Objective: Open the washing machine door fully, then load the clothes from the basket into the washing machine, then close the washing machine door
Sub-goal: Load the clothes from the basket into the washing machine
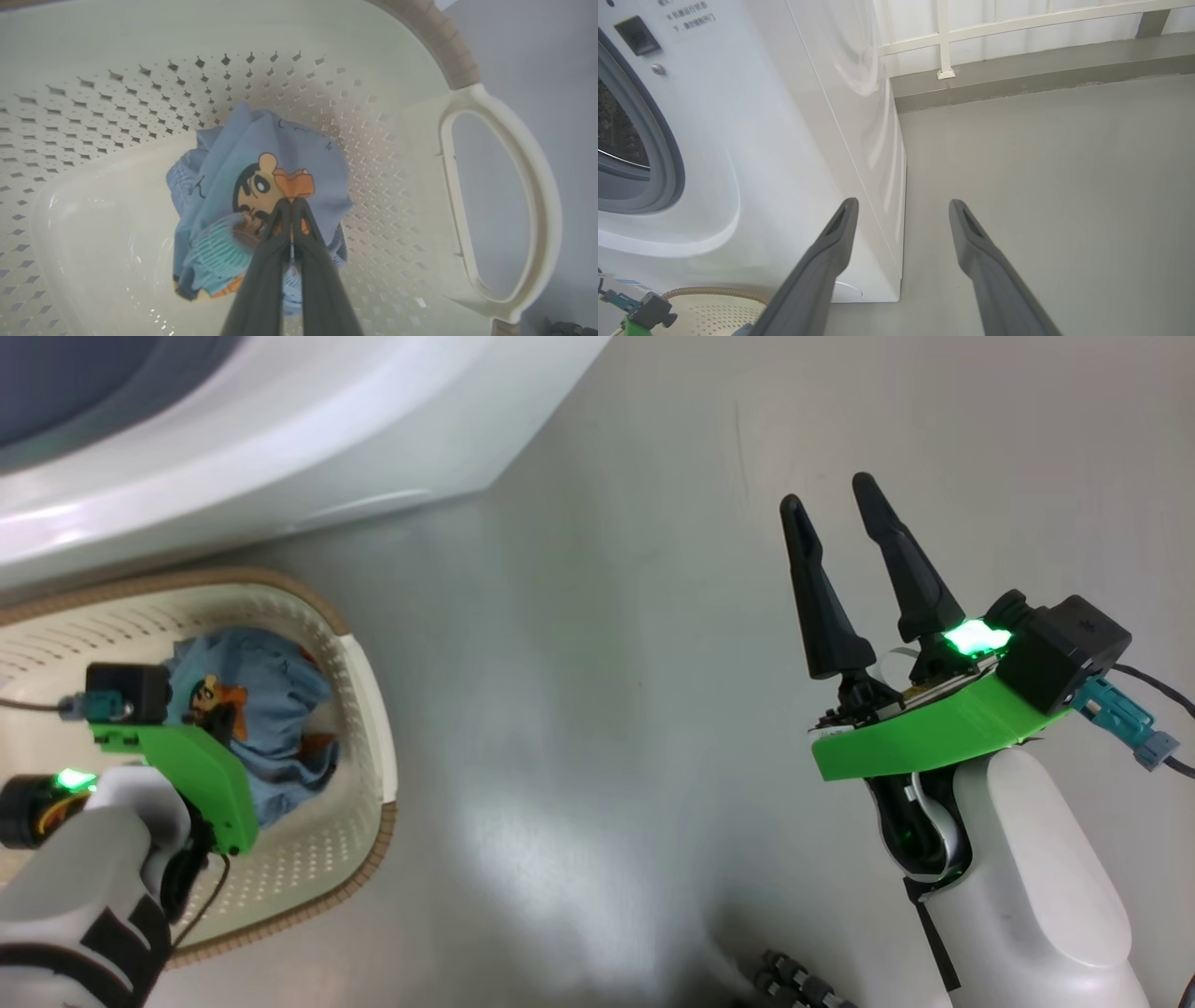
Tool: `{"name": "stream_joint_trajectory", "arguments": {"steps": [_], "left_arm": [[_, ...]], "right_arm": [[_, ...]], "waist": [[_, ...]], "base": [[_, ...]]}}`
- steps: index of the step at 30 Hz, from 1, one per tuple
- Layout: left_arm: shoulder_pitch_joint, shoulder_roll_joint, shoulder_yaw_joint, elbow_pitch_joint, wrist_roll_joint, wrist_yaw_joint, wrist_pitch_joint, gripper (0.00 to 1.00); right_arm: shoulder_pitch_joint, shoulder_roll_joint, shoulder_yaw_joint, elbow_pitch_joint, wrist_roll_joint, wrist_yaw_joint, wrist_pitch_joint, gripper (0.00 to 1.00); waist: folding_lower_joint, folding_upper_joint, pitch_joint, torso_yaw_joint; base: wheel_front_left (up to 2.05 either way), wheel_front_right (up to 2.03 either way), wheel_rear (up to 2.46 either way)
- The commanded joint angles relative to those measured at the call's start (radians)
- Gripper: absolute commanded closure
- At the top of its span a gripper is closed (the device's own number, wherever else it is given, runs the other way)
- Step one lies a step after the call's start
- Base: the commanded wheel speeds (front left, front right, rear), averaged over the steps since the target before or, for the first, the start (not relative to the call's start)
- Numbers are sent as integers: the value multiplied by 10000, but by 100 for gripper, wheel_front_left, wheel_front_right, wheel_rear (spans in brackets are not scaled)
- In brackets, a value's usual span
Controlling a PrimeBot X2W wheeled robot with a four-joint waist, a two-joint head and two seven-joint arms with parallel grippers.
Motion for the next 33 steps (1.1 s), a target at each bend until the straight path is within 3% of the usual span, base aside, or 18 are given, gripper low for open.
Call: {"name": "stream_joint_trajectory", "arguments": {"steps": [1, 17, 22, 33], "left_arm": [[333, 339, 129, -249, -207, -24, -252, 100], [1300, 681, 401, -1821, -753, -24, -1380, 100], [1695, 800, 1470, -2813, -187, 1, -1391, 100], [3719, 615, 4204, -5894, 1719, 574, -1394, 100]], "right_arm": [[319, 7, 119, -144, -121, 16, -48, 0], [760, 7, -183, 142, -480, 16, -48, 0], [863, -28, -228, 231, -529, 16, -48, 0], [1258, -312, -299, 467, -442, 16, -48, 0]], "waist": [[0, -1, -384, 171], [0, -1, -1836, 958], [0, -1, -2252, 1269], [0, -1, -3302, 1794]], "base": [[0, 0, 0], [0, 0, 0], [0, 0, 0], [0, 0, 0]]}}
